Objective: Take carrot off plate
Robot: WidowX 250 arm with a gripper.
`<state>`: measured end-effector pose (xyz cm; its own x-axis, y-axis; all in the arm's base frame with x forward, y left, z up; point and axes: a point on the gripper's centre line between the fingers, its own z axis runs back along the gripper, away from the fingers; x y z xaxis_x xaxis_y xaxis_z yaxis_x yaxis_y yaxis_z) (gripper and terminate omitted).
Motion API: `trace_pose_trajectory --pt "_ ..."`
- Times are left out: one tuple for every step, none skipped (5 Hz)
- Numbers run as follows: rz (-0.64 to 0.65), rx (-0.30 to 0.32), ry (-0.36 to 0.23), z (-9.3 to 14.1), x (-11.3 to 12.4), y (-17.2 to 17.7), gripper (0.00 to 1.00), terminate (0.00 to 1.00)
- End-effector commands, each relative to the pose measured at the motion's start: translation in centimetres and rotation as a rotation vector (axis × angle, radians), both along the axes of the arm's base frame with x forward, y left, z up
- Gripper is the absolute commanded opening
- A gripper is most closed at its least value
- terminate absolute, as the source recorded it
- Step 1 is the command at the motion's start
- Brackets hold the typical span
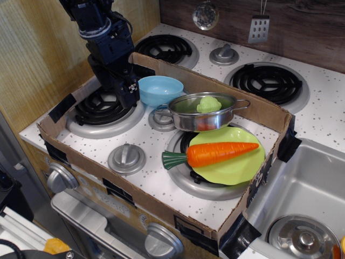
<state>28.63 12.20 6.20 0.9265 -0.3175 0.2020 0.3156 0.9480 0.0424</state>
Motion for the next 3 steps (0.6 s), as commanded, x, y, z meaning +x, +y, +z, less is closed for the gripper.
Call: trace_pose_trajectory --pt "0.000 0.000 0.000 0.0 0.0 0.0 1.00 0.00" --pt "0.004 0.020 0.004 1.0 0.4 -0.3 1.00 0.00" --pt "0.025 0.059 0.002 2.4 0.6 -1.2 1.00 0.00"
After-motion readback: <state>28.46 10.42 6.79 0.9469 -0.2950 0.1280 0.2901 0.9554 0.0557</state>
